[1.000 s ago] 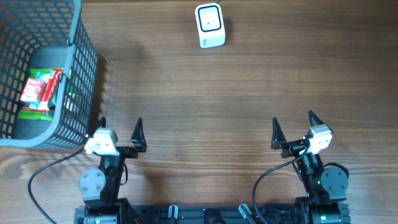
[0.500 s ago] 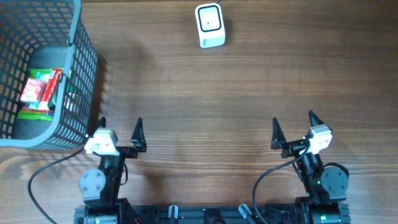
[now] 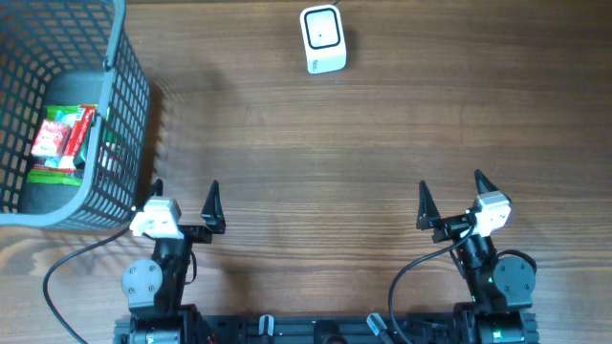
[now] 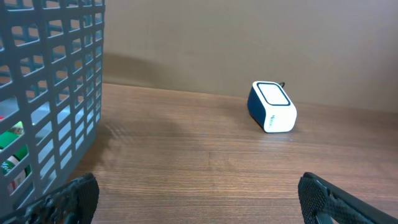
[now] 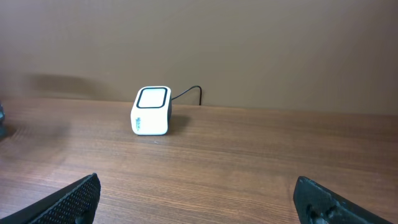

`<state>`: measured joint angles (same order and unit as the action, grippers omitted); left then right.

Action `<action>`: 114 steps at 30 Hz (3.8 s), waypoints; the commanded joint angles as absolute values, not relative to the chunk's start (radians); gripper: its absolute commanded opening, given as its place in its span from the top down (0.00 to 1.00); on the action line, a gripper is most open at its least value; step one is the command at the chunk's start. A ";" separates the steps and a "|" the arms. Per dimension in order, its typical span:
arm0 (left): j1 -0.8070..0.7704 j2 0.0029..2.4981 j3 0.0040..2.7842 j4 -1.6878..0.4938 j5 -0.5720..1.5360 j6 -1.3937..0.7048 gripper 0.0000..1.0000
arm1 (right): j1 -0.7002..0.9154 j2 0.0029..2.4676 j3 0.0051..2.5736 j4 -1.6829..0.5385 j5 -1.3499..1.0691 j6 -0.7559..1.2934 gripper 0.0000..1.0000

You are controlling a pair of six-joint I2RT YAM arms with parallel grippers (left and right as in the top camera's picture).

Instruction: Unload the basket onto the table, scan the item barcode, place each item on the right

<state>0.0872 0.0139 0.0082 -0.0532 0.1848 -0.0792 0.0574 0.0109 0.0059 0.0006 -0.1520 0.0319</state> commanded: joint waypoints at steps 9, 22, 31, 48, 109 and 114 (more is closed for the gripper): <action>0.092 0.016 0.014 -0.069 0.240 -0.060 0.00 | 0.060 0.007 0.005 0.010 -0.142 0.026 0.00; 0.046 0.172 0.280 -0.267 0.348 -0.060 0.00 | 0.060 0.007 0.005 0.010 -0.142 0.027 0.00; -0.064 0.748 0.999 -0.820 0.346 -0.067 0.00 | 0.060 0.007 0.005 0.010 -0.142 0.027 0.00; 0.282 1.570 2.310 -1.469 -0.203 -0.008 0.00 | 0.060 0.007 0.005 0.010 -0.142 0.027 0.00; 0.551 1.613 1.665 -0.964 0.116 0.194 0.51 | 0.060 0.007 0.005 0.010 -0.142 0.027 0.00; 0.551 1.386 1.704 -0.868 0.279 0.136 0.49 | 0.060 0.007 0.005 0.010 -0.142 0.026 0.00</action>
<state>0.5507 1.5242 1.6752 -0.9169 0.1265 0.1726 0.0574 0.0147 0.0063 0.0071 -0.1486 0.0319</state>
